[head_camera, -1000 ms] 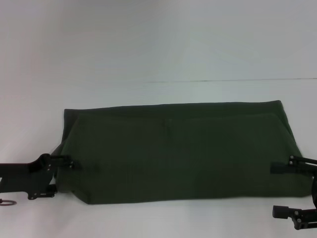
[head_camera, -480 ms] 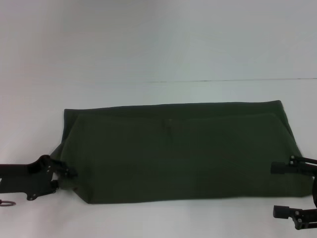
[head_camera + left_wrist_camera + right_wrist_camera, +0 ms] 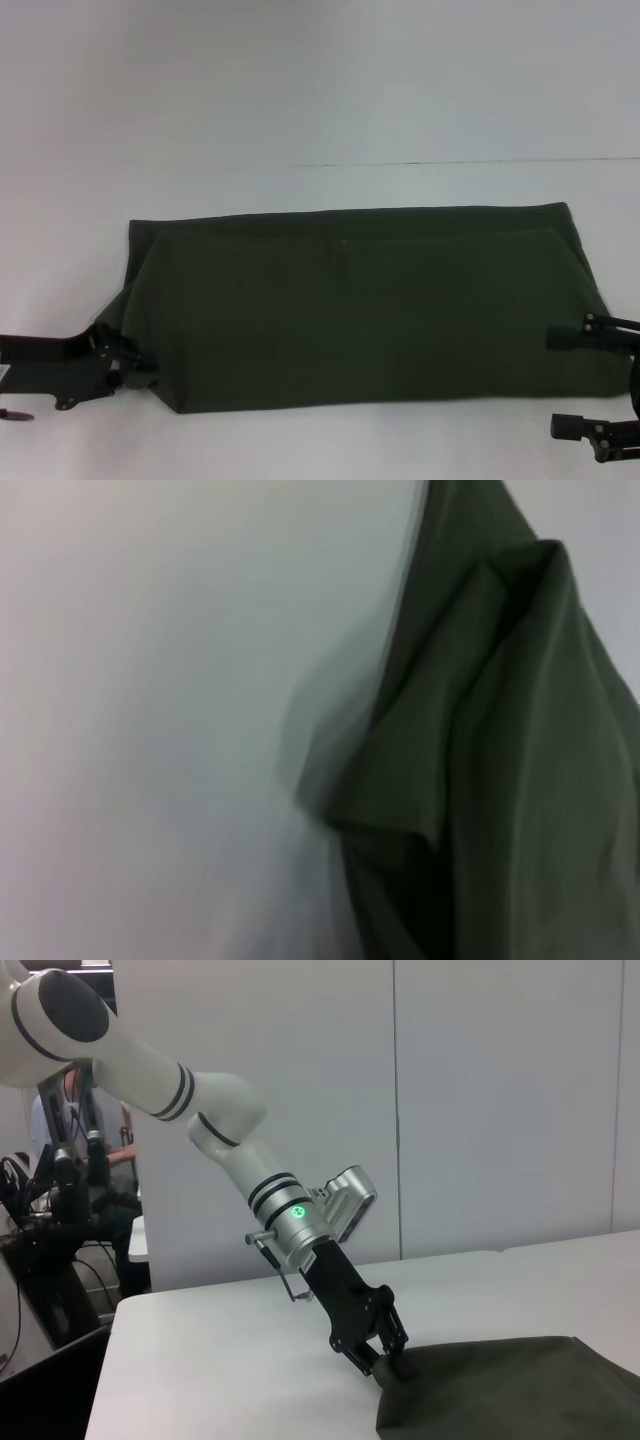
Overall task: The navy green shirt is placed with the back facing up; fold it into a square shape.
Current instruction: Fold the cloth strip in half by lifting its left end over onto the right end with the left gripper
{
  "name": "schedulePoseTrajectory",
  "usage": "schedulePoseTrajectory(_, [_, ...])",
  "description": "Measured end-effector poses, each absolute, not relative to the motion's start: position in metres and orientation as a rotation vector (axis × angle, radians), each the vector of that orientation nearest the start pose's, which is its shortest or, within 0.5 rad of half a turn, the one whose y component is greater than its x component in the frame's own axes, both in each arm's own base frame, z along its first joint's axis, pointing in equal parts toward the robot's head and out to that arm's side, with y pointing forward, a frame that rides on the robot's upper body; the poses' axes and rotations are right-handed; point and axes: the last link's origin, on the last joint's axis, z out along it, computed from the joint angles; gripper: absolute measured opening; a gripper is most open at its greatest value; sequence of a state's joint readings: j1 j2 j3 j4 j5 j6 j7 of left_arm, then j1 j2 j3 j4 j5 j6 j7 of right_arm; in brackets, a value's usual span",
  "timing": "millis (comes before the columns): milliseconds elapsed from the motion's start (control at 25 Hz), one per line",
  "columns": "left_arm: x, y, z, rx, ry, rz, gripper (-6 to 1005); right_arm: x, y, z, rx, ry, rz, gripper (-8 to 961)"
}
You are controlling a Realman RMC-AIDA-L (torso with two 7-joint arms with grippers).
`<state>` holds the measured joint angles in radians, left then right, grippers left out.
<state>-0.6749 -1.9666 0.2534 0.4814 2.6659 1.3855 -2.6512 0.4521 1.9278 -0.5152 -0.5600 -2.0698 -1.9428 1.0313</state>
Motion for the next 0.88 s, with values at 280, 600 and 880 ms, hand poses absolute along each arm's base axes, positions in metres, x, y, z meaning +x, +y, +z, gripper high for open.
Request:
schedulePoseTrajectory(280, [-0.330,0.351,0.025,1.971,2.678,0.489,126,0.295,0.274,0.062,-2.825,0.224,0.848,911])
schedulePoseTrajectory(600, [-0.339,0.349,0.038,1.993,2.719,0.514,25,0.295,0.274,0.060,-2.823,0.230,0.846,911])
schedulePoseTrajectory(880, [-0.357,0.335,0.076,2.006,2.768,0.568,26,0.297,0.276,0.059,-2.814,0.243,0.832,911])
